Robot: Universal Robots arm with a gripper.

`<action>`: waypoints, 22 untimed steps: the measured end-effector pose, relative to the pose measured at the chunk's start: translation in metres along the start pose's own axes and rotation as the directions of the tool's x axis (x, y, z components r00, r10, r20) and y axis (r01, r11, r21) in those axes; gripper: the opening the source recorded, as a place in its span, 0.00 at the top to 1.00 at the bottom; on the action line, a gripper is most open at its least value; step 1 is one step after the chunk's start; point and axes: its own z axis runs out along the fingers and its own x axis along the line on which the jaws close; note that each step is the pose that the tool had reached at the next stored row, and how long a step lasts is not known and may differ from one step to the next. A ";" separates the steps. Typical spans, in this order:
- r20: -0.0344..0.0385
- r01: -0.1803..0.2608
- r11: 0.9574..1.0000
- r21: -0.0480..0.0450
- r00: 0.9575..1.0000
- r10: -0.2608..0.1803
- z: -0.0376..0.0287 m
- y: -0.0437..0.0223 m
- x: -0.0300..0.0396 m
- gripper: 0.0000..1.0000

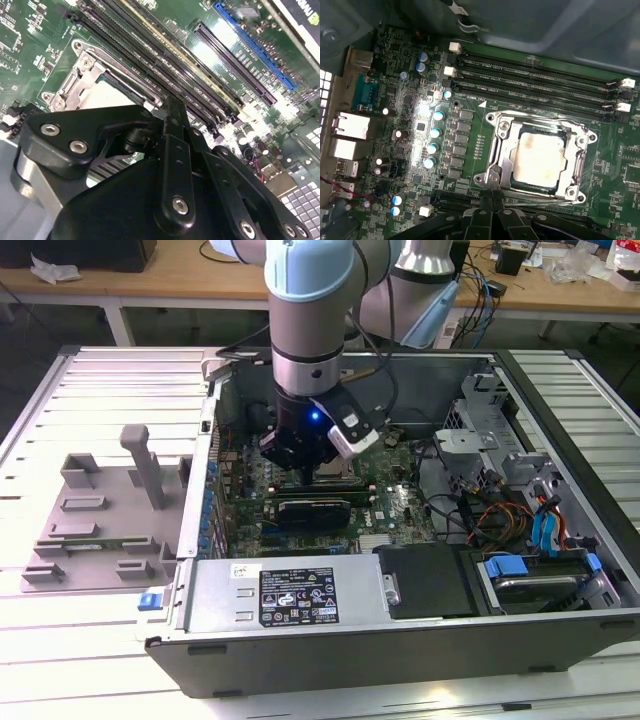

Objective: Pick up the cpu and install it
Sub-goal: 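Install the second cpu locking lever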

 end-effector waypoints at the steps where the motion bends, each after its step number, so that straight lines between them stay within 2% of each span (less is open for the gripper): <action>1: 0.000 0.000 1.000 0.000 1.000 0.000 0.0000 -0.0007 0.0011 0.89; 7: 0.000 0.000 1.000 0.000 1.000 0.000 -0.0001 -0.0082 0.0028 0.89; 11: 0.003 0.000 1.000 0.000 1.000 0.000 0.0027 -0.0072 0.0098 0.89; 12: 0.004 0.000 1.000 -0.002 1.000 0.000 0.0036 -0.0072 0.0099 0.89; 14: 0.013 -0.001 0.999 -0.047 1.000 0.001 0.0052 -0.0073 0.0094 0.89; 15: 0.015 -0.001 0.998 -0.058 1.000 0.002 0.0063 -0.0079 0.0095 0.89; 17: 0.016 -0.001 0.998 -0.065 1.000 0.002 0.0087 -0.0091 0.0098 0.89; 19: 0.023 -0.002 0.995 -0.096 1.000 0.004 0.0099 -0.0093 0.0099 0.89; 22: 0.030 -0.001 0.993 -0.119 1.000 0.005 0.0121 -0.0097 0.0107 0.89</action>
